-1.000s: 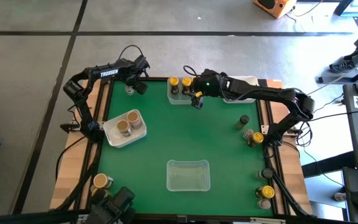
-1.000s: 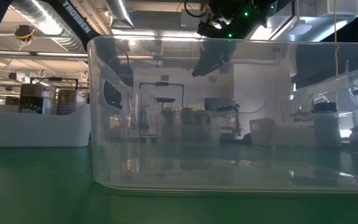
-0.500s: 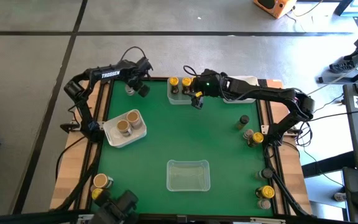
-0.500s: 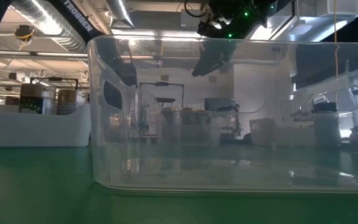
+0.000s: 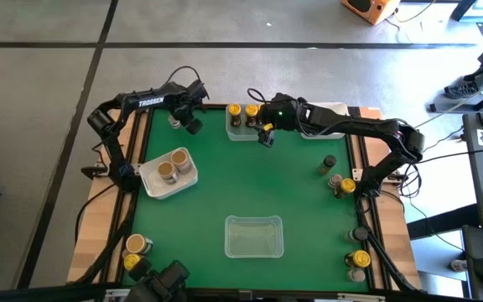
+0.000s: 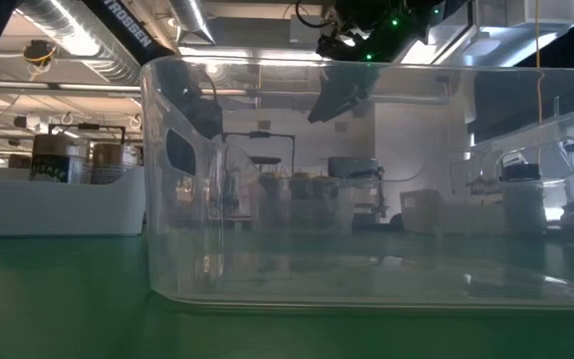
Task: Sort spices by type
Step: Put the brown spice bottle into the bottom transparent bin
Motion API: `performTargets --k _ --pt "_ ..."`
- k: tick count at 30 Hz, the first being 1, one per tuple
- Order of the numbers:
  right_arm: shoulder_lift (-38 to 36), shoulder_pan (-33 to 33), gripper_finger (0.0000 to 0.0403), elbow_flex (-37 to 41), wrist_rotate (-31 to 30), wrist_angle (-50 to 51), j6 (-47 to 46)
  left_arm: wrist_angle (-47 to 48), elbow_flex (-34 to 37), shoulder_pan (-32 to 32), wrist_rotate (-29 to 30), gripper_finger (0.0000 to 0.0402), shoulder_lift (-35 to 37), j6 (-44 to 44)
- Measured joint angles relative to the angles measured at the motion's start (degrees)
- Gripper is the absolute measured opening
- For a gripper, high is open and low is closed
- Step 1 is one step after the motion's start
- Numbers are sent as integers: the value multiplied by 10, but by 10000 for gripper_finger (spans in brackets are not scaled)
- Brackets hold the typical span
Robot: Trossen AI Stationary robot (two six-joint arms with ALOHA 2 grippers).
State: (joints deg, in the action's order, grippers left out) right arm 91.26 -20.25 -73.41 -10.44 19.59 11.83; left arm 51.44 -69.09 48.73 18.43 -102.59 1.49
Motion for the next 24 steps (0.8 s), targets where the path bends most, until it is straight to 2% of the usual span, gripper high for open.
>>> performTargets --k 6,11,15,24 --pt "0 0 351 0 0 0 0 35 -36 0 5 188 0 1" --pt "0 0 351 0 0 0 0 59 -49 0 52 240 0 14" --pt "0 0 351 0 0 0 0 56 -32 8 52 255 0 15" --pt "0 0 351 0 0 0 0 17 5 21 52 257 0 16"
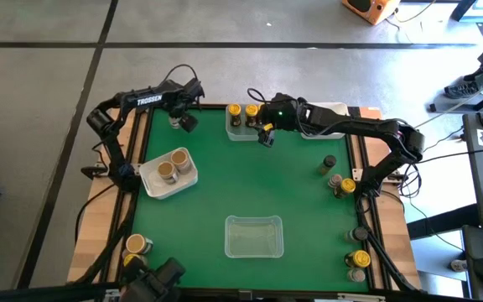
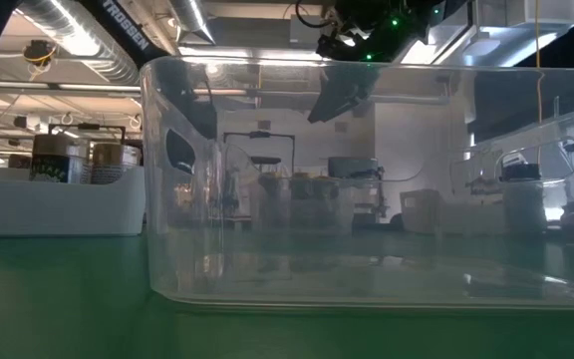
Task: Sort spices by type
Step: Put the brown spice bottle into the bottom transparent bin
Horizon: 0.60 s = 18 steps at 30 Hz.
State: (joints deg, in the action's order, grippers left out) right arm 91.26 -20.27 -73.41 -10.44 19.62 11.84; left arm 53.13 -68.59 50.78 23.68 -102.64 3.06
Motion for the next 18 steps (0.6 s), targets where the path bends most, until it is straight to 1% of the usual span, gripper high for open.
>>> performTargets --k 5,8,13,16,18 --pt "0 0 351 0 0 -1 0 -3 20 3 -5 255 -1 2" --pt "0 0 351 0 0 -1 0 -13 27 3 -27 246 -1 0" --pt "0 0 351 0 0 -2 0 -26 37 6 -41 225 -1 -13" --pt "0 0 351 0 0 -2 0 -27 40 8 -61 205 1 -16" --pt "0 0 351 0 0 -2 0 -28 40 8 -62 192 1 -26"
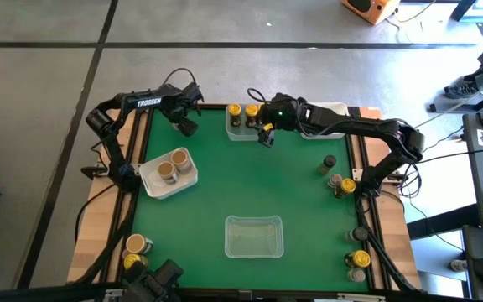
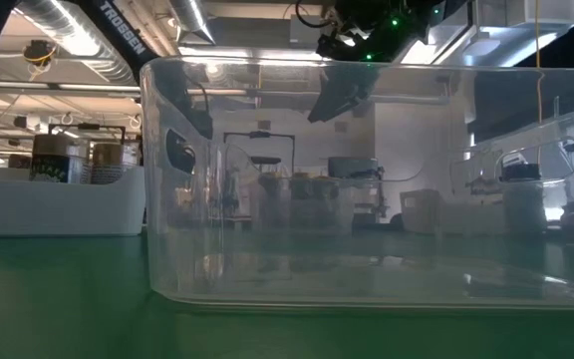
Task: Sort spices by type
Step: Put the brown spice bottle into the bottom transparent bin
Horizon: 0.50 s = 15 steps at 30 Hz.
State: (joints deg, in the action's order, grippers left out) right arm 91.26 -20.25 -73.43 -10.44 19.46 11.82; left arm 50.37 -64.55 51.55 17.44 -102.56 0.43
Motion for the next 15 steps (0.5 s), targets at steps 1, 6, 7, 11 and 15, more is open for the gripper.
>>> performTargets --k 1,6,7,11,15 --pt "0 0 351 0 0 0 0 0 0 0 -1 186 0 -6" --pt "0 0 351 0 0 0 0 -1 0 -2 -1 183 0 -21" --pt "0 0 351 0 0 0 0 -1 0 -3 -1 183 0 -22" --pt "0 0 351 0 0 0 0 -1 1 -8 -1 187 0 -23" --pt "0 0 351 0 0 -5 0 -4 1 -23 3 193 0 -41"
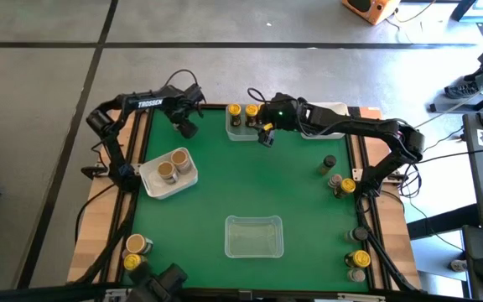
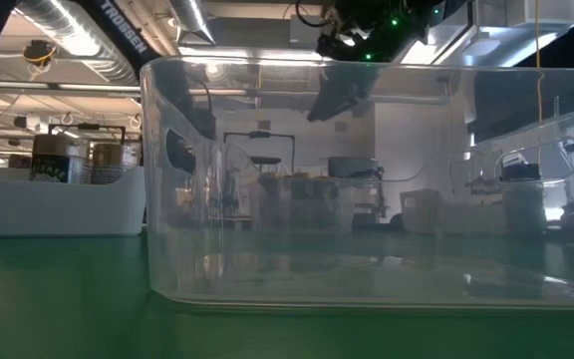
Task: Sort spices by type
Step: Put the brown spice bottle into the bottom transparent bin
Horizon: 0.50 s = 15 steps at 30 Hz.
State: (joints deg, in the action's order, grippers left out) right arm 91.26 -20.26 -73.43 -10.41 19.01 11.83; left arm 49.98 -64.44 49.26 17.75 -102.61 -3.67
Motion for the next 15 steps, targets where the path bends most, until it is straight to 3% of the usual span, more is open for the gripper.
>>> performTargets --k 15 --pt "10 0 351 -1 10 -25 0 -49 1 -67 -9 203 -1 -54"
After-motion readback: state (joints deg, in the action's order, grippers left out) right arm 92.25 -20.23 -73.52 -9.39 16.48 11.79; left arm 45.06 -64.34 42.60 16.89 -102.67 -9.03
